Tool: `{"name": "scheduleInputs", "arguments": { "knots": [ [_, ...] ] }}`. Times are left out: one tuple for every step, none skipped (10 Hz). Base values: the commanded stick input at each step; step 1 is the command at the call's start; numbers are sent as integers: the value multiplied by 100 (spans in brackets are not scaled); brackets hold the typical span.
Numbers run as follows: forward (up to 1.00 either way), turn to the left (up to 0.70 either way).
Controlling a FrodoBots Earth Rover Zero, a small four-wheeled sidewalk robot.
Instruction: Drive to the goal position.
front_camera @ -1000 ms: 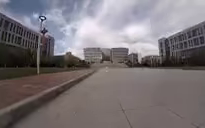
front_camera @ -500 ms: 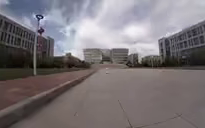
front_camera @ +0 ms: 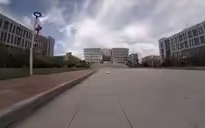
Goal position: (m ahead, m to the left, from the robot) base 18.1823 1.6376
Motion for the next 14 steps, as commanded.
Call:
{"name": "scheduleInputs", "arguments": {
  "knots": [
    [70,0],
    [70,0],
    [70,0],
    [70,0],
    [70,0],
    [70,0],
    [70,0],
    [70,0],
    [70,0],
    [70,0],
    [70,0],
    [70,0],
    [70,0],
    [70,0]
  ]
}}
